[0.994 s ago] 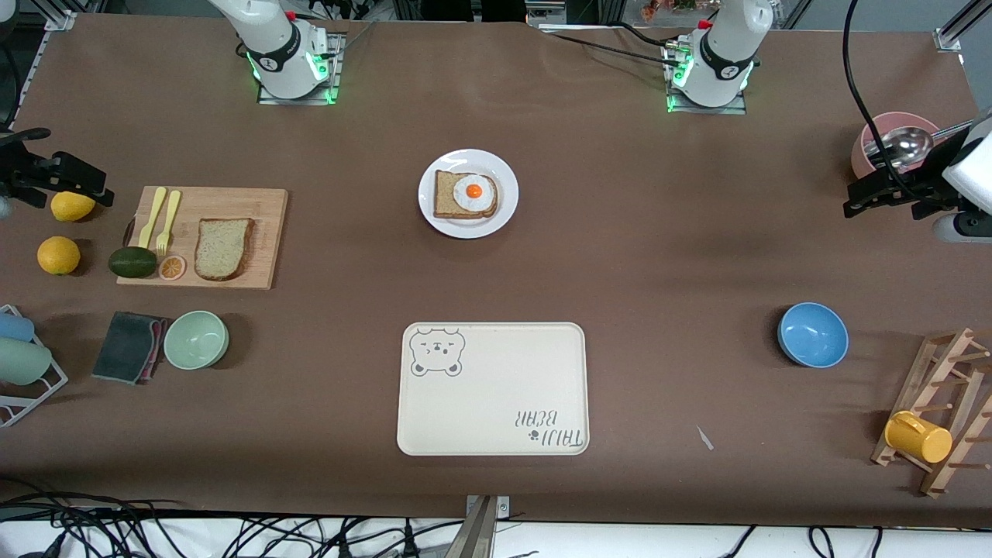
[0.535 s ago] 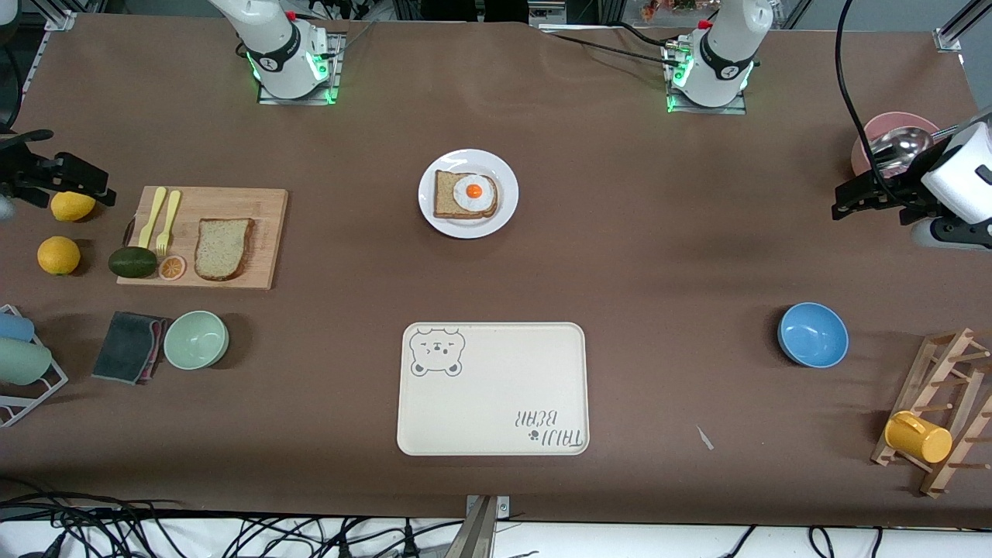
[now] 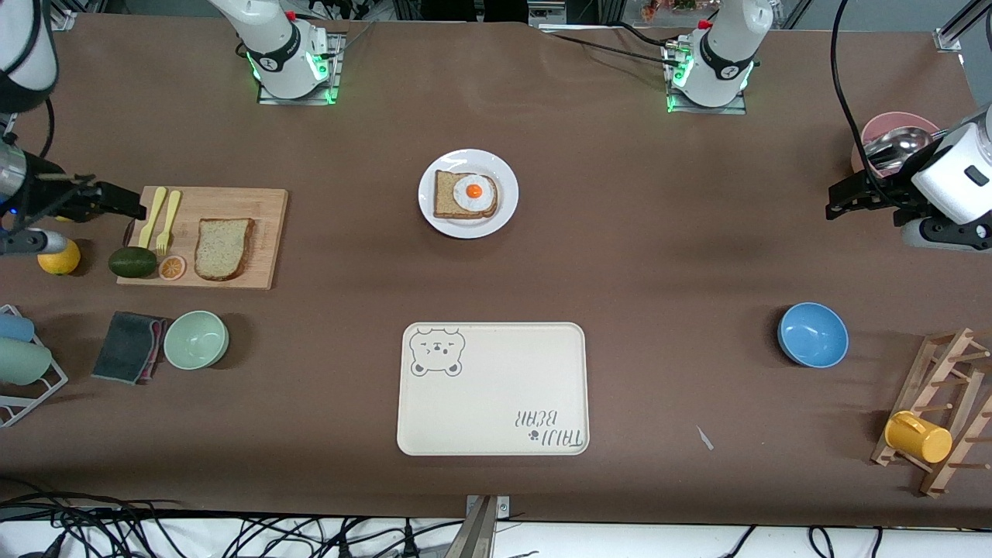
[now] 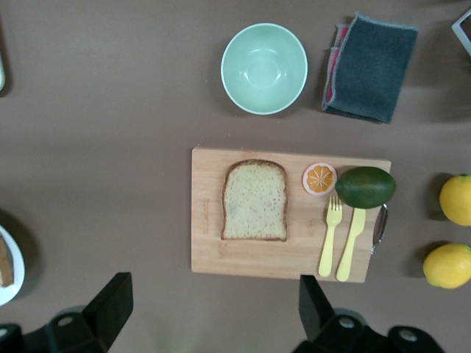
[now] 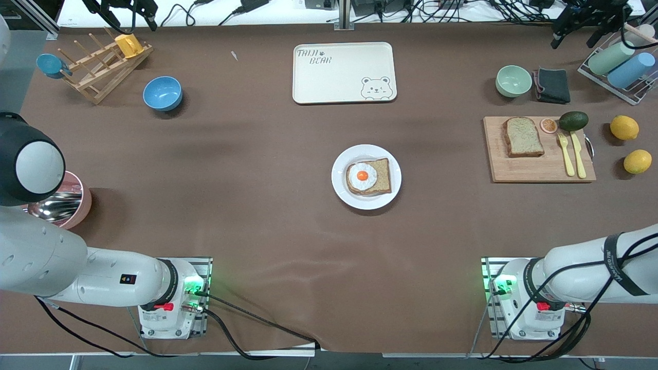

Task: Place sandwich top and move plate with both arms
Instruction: 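Reach the right gripper to the bread slice on the cutting board and grasp it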

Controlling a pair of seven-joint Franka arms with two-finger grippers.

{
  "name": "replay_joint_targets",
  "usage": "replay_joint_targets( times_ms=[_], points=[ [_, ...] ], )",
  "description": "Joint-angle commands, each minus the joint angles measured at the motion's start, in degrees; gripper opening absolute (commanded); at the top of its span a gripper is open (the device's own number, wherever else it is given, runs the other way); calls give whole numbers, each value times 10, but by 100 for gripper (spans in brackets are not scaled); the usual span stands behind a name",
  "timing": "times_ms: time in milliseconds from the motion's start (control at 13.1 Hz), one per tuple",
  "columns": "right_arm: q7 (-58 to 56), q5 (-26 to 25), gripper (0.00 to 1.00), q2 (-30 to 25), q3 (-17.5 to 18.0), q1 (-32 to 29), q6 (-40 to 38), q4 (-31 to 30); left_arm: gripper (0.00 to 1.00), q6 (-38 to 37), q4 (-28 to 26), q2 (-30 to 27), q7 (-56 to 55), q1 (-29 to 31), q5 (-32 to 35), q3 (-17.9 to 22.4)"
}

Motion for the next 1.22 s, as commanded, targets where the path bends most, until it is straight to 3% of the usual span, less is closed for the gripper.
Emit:
replay_joint_targets(
  times_ms=[0,153,535,688,918,1147],
  points=[
    [39,-30,100,31,-3,23,37,-14,100,-3,10,2,47,7,16,1],
    [87,-47,100,34,-3,39,108,-72,100,-4,9,3,48,7,17,3],
    [287,-150,97,60,-3,76,291,-213,100,-5,9,0,52,8,44,2],
    [356,-192,92,81,-3,82,307,-228,100,-5,6,0,48,7,44,0],
    [423,-221,68,117,-3,89,331,-233,100,-5,8,0,48,8,42,2],
    [444,-230,64,145,-5,90,365,-239,100,-5,6,-1,48,11,37,1]
  ],
)
